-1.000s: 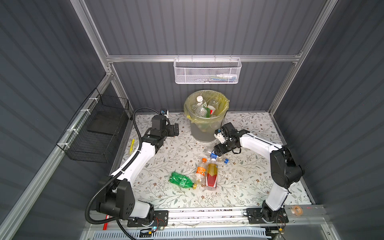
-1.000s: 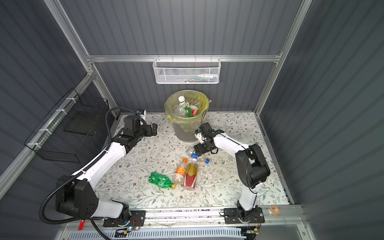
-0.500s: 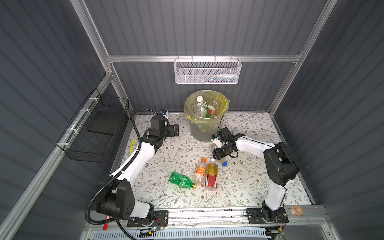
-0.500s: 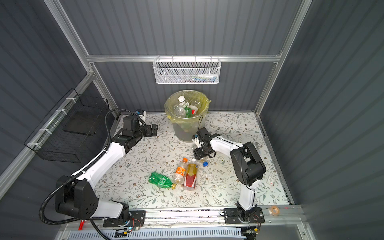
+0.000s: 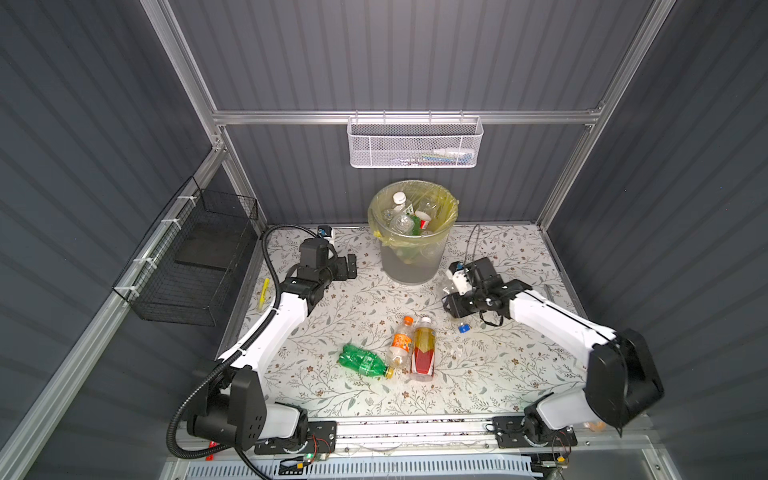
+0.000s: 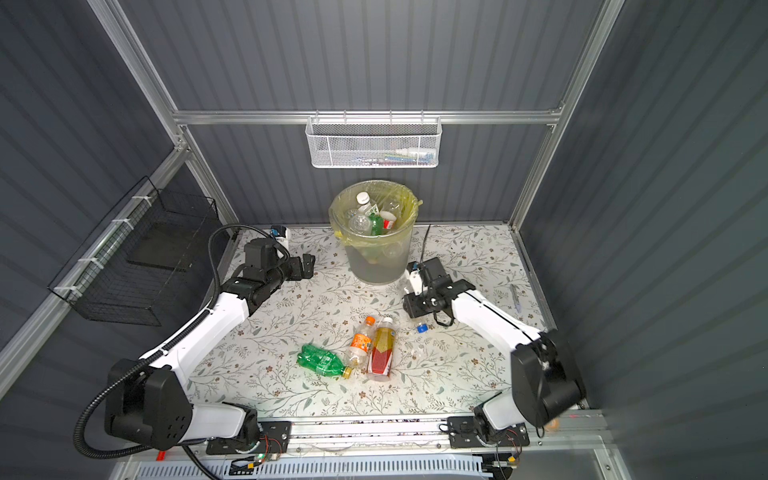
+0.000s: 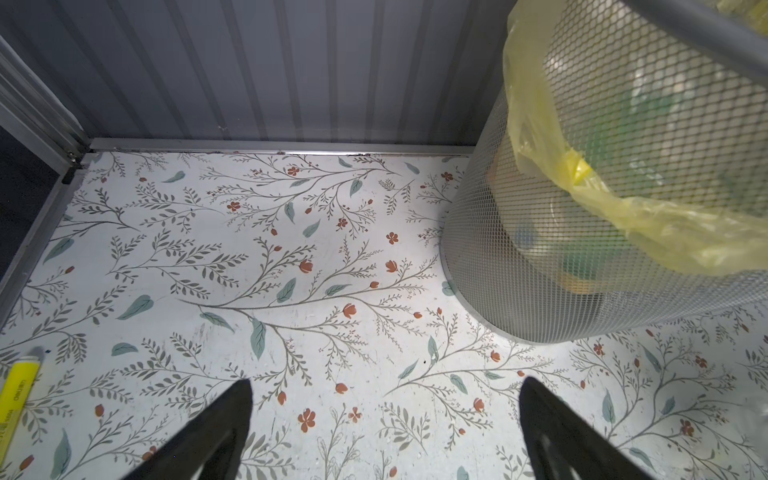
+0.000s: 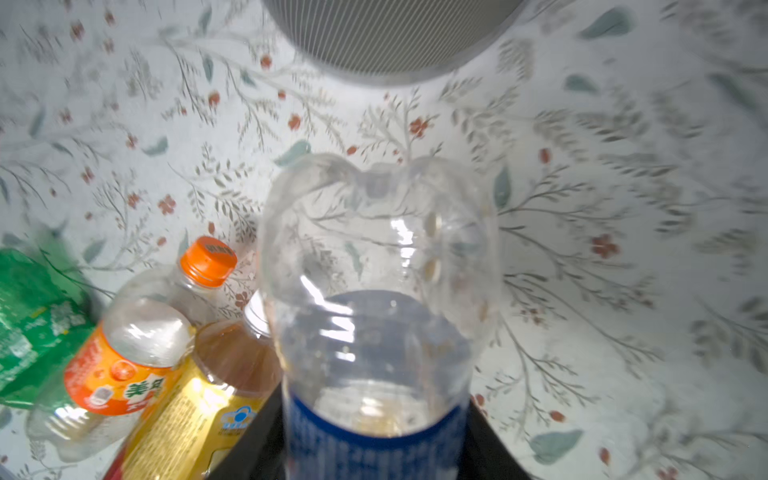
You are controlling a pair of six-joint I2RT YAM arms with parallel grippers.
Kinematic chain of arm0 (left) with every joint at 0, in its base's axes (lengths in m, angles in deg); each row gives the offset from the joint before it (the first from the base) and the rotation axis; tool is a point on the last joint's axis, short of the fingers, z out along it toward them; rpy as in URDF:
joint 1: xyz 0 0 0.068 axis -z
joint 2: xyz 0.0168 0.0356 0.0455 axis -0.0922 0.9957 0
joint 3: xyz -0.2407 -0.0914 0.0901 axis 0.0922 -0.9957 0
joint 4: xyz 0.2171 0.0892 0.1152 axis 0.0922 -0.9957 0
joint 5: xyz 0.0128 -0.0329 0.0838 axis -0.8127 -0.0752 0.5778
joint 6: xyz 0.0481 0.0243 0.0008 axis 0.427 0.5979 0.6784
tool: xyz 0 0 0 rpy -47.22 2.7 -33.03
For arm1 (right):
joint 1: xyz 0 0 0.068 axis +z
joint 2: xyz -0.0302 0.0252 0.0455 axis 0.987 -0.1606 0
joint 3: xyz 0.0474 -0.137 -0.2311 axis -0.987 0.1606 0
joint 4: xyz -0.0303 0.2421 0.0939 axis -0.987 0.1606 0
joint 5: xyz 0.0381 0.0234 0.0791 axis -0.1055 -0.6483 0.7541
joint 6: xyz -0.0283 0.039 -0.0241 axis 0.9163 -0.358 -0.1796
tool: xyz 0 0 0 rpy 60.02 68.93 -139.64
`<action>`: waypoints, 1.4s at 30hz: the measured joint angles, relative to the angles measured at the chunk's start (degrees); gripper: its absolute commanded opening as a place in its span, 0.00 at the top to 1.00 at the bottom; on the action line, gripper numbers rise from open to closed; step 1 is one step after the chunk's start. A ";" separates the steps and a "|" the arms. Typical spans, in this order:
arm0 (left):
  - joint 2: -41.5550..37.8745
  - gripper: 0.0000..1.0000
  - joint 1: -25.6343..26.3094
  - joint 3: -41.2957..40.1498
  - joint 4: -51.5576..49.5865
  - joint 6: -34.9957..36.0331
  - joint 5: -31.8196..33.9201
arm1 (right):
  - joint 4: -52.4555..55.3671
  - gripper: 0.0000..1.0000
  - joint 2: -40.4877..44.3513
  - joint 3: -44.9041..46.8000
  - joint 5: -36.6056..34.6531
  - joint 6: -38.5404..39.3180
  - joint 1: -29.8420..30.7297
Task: Throw the plastic bottles in the bin
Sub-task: Pick up the plastic bottle from the center of the table, then throw the plastic bottle into the trash bin.
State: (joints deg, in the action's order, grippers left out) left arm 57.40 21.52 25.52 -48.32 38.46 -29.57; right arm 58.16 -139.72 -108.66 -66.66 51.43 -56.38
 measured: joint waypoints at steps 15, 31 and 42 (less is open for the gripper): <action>-5.75 0.00 0.00 -4.98 7.28 0.04 -4.04 | -22.34 0.46 31.61 -5.77 -9.07 1.62 -5.62; -6.01 0.00 0.00 -6.25 7.76 -1.07 -6.88 | 10.49 0.04 -18.03 -59.01 7.37 2.49 -3.54; -5.07 0.00 0.00 -6.25 8.04 -1.09 -7.80 | 9.92 0.05 -6.29 -49.59 7.56 -0.92 -8.85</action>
State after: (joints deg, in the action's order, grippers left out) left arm 52.33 21.52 19.27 -40.28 37.37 -37.37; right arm 68.09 -146.01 -158.26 -59.10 50.51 -65.23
